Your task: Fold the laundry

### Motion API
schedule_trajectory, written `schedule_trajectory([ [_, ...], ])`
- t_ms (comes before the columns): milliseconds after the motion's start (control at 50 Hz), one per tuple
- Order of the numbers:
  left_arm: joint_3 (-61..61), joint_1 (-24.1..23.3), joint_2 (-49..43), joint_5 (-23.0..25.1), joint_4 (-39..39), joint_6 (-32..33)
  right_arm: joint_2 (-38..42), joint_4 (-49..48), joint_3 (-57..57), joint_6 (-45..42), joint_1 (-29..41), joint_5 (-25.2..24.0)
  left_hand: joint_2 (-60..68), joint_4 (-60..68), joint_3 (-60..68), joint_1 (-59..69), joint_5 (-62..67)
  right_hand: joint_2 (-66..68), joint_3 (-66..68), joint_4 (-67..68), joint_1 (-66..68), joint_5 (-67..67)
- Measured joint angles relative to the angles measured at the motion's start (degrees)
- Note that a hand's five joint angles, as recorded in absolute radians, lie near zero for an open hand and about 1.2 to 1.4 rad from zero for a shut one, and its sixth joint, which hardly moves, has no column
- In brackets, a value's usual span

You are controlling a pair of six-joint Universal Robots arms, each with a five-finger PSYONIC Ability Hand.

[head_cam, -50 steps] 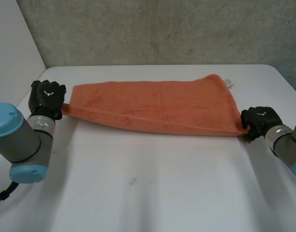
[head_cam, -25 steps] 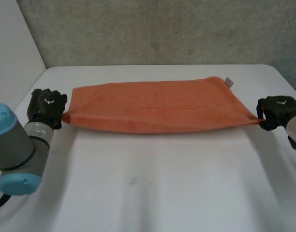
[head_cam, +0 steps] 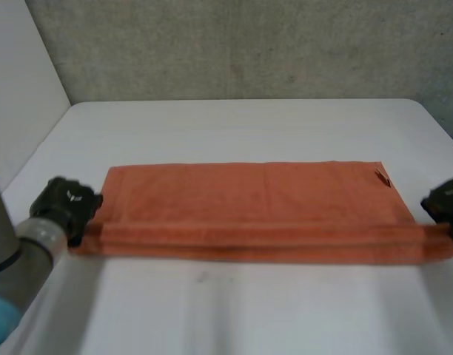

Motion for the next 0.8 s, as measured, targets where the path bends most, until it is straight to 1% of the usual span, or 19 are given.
schedule_trajectory([
  [60, 6.1, -1.1, -7.1, -0.1, 6.0, 0.1, 4.8, -6.8, -4.8, 5.3, 3.8, 0.2, 0.0, 0.0, 0.0, 0.0, 0.0, 0.0, 0.0, 0.0, 0.0, 0.0],
  [120, 9.5, -1.6, -11.0, -0.1, 8.1, -0.1, 7.4, -9.5, -7.4, 7.4, 5.8, 0.5, 0.0, 0.0, 0.0, 0.0, 0.0, 0.0, 0.0, 0.0, 0.1, 0.0],
  [180, 17.3, -2.2, -18.9, -0.2, 10.6, -0.3, 12.9, -14.3, -12.7, 10.4, 8.5, 1.1, 0.0, 0.0, 0.0, 0.0, 0.0, 0.0, 0.1, 0.0, 0.4, 0.0],
  [200, 17.3, -2.2, -18.9, -0.2, 10.6, -0.3, 12.9, -14.3, -12.7, 10.4, 8.5, 1.1, 0.0, 0.0, 0.0, 0.0, 0.0, 0.0, 0.1, 0.0, 0.4, 0.0],
  [240, 25.7, -2.5, -26.8, -0.4, 12.6, -0.4, 19.2, -19.1, -18.8, 12.3, 10.4, 1.9, 0.0, 0.0, 0.0, 0.0, 0.0, 0.0, 0.1, 0.0, 0.4, 0.0],
  [260, 27.8, -2.6, -28.6, -0.4, 13.1, -0.4, 21.1, -20.5, -20.7, 12.6, 10.8, 2.1, 0.0, 0.0, 0.0, 0.0, 0.0, 0.0, 0.1, 0.0, 0.4, 0.0],
  [400, 39.7, -2.6, -38.0, -0.3, 16.9, 0.0, 31.4, -26.9, -31.9, 13.0, 13.2, 4.6, 0.0, 0.0, 0.0, 0.0, 0.0, 0.0, 0.1, 0.0, 0.3, 0.0],
  [520, 43.9, -2.5, -41.0, -0.1, 19.2, 0.2, 37.3, -30.9, -38.9, 12.8, 14.4, 7.6, 0.0, 0.0, 0.0, 0.0, 0.0, 0.0, 0.1, 0.0, 0.4, 0.0],
  [560, 44.3, -2.5, -41.7, 0.0, 19.8, 0.2, 39.0, -31.9, -40.9, 12.8, 14.9, 8.9, 0.0, 0.0, 0.0, 0.0, 0.0, -9.3, -8.4, -8.8, -5.9, -7.3],
  [600, 44.2, -2.5, -41.9, 0.6, 20.4, 0.2, 39.9, -32.4, -42.0, 12.9, 15.2, 9.9, -13.3, -13.3, -13.2, -10.5, -12.6, -30.2, -29.8, -30.2, -26.6, -27.7],
  [620, 43.9, -2.5, -42.0, 0.9, 20.6, 0.2, 40.2, -32.5, -42.4, 12.9, 15.4, 10.2, -18.2, -18.1, -17.9, -17.2, -17.4, -39.5, -39.0, -38.2, -33.8, -35.7],
  [640, 43.6, -2.6, -42.0, 1.3, 20.9, 0.2, 40.3, -32.6, -42.6, 13.0, 15.5, 10.5, -28.9, -27.8, -27.3, -28.2, -26.9, -44.9, -44.4, -44.7, -38.3, -42.2],
  [660, 43.1, -2.6, -41.9, 1.8, 21.2, 0.2, 40.5, -32.7, -42.8, 13.2, 15.7, 10.9, -32.5, -32.6, -32.0, -33.7, -31.7, -50.0, -49.8, -49.6, -41.1, -47.1],
  [680, 42.1, -2.7, -41.6, 2.8, 22.2, 0.2, 40.6, -32.7, -42.9, 14.0, 16.1, 11.8, -32.5, -32.6, -32.0, -33.7, -31.7, -50.5, -50.4, -50.8, -41.8, -48.2],
  [700, 41.5, -2.8, -41.4, 3.3, 22.7, 0.2, 40.6, -32.7, -42.9, 14.5, 16.2, 12.1, -54.2, -54.0, -53.7, -50.5, -52.7, -50.5, -50.4, -50.8, -41.8, -48.2],
  [720, 40.7, -2.9, -40.9, 3.9, 23.5, 0.1, 40.5, -32.7, -42.8, 15.2, 16.3, 12.5, -56.1, -56.0, -55.5, -50.7, -54.6, -50.5, -50.4, -50.8, -41.8, -48.2],
  [740, 40.0, -3.0, -40.4, 4.4, 24.4, 0.1, 40.1, -32.6, -42.5, 16.2, 16.4, 12.9, -56.5, -56.4, -56.0, -50.7, -54.9, -55.1, -55.8, -55.0, -43.6, -52.9],
  [760, 40.0, -3.0, -40.4, 4.4, 24.4, 0.1, 40.1, -32.6, -42.5, 16.2, 16.4, 12.9, -56.5, -56.4, -56.0, -50.7, -54.9, -55.1, -55.8, -55.0, -43.6, -52.9],
  [800, 37.6, -3.4, -38.0, 5.4, 27.4, -0.2, 37.4, -32.3, -40.6, 20.9, 16.5, 13.7, -57.1, -56.8, -56.3, -50.7, -55.0, -55.1, -55.8, -55.0, -43.6, -52.9],
])
